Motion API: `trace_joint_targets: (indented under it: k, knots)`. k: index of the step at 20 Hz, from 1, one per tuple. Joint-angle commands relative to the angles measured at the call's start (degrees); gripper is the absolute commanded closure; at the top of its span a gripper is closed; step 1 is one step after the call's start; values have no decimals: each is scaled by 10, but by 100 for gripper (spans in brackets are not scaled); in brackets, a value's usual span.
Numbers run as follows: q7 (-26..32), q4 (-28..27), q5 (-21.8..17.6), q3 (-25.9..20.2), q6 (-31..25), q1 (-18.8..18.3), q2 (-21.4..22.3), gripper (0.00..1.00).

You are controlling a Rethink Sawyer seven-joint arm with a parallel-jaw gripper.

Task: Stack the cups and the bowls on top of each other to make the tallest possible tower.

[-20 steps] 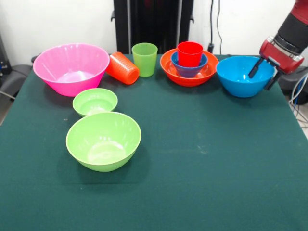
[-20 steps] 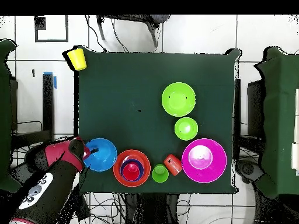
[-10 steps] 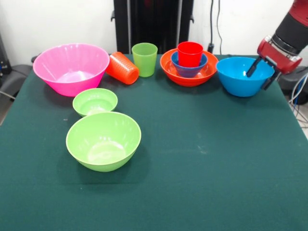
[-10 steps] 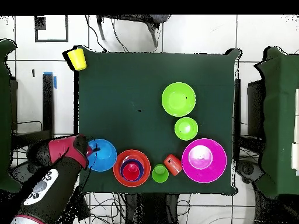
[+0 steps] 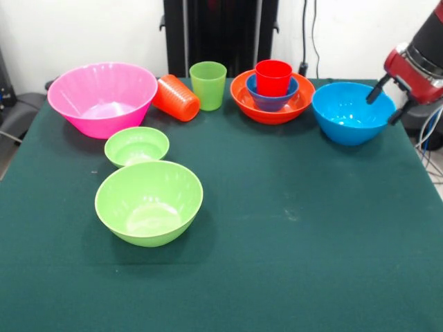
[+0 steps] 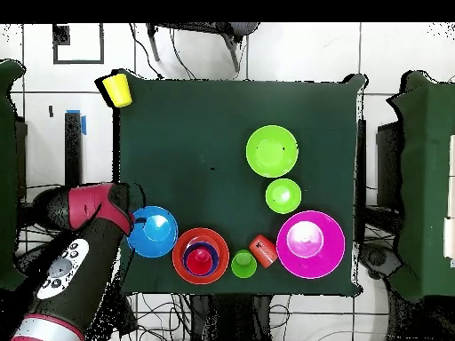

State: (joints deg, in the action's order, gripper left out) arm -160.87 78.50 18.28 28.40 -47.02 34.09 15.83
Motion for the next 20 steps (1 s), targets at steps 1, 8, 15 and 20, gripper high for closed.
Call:
trace_joint_targets:
  k: [1, 8, 15, 20]
  knots:
    - [-102, -51, 19, -37, -12, -11, -10, 0]
    - [-83, -55, 5, -30, -3, -10, -15, 0]
    - [64, -17, -68, -39, 38, -60, 17, 0]
    - [82, -2, -83, -65, 61, -89, 32, 0]
